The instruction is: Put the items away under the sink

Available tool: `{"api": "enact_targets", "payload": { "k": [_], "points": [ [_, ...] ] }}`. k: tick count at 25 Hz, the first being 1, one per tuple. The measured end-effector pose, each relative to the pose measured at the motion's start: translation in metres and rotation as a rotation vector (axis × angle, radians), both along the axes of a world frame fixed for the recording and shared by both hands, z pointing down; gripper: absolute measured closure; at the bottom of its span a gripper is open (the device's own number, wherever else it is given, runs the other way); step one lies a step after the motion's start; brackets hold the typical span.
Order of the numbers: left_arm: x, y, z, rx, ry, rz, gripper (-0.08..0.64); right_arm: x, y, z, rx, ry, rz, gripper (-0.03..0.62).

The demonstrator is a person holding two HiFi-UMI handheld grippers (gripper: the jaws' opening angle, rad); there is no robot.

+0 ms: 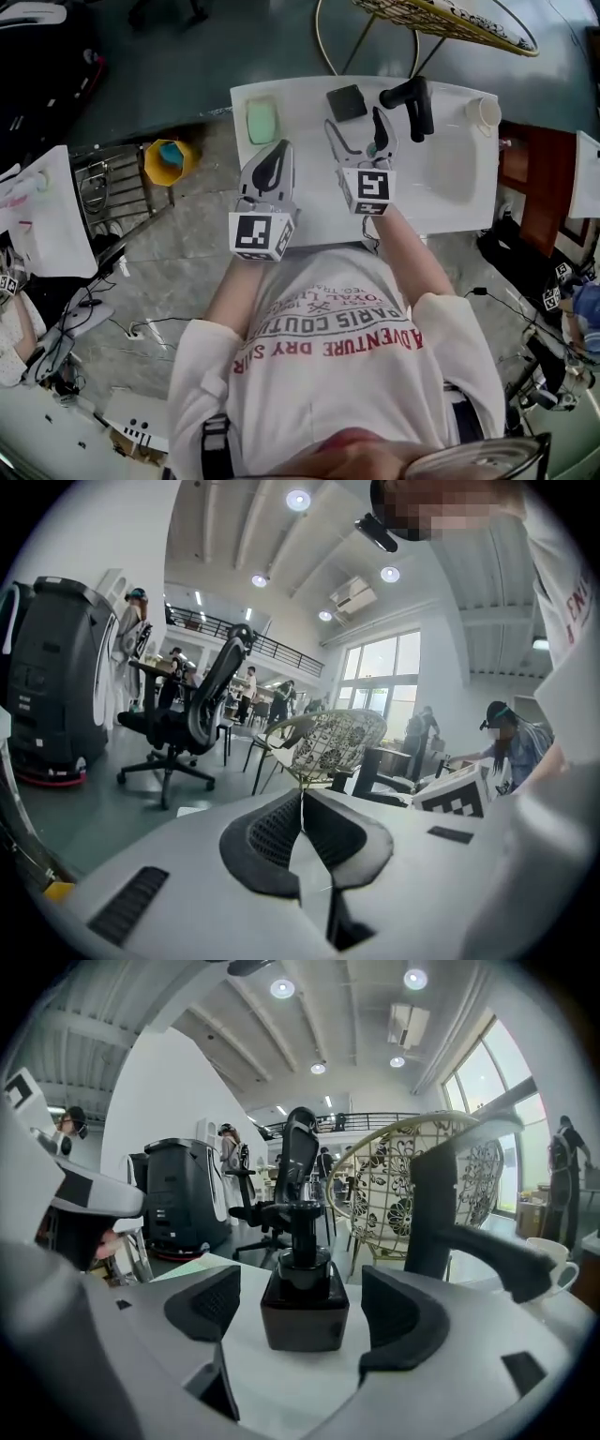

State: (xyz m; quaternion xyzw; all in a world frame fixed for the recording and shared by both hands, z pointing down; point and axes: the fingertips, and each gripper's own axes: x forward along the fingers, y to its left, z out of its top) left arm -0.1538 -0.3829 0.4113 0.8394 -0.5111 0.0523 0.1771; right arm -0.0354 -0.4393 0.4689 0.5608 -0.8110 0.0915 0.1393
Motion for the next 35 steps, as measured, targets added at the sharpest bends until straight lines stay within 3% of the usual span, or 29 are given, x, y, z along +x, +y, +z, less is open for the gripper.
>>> {"api": "enact_targets", "payload": {
  "k": [9,18,29,35],
  "points": [
    [-0.003,-0.006,0.043,-0.068,-0.034,0.006,0.532,-0.009,-0.034,0.051,-0.068,0.012,0.017,0.204],
    [-0.011,-0.008,0.058,-0.104,-0.045,-0.020,0.532,-0.006,-0.054,0.062,-0.067,0.074,0.099,0.206],
    [-0.016,-0.002,0.059,-0.121,-0.054,-0.048,0.532,-0.007,-0.052,0.058,-0.112,0.068,0.036,0.213],
    [-0.014,0.008,0.053,-0.102,-0.081,-0.050,0.532,-0.002,-0.037,0.055,-0.175,-0.003,0.000,0.213]
  ]
}}
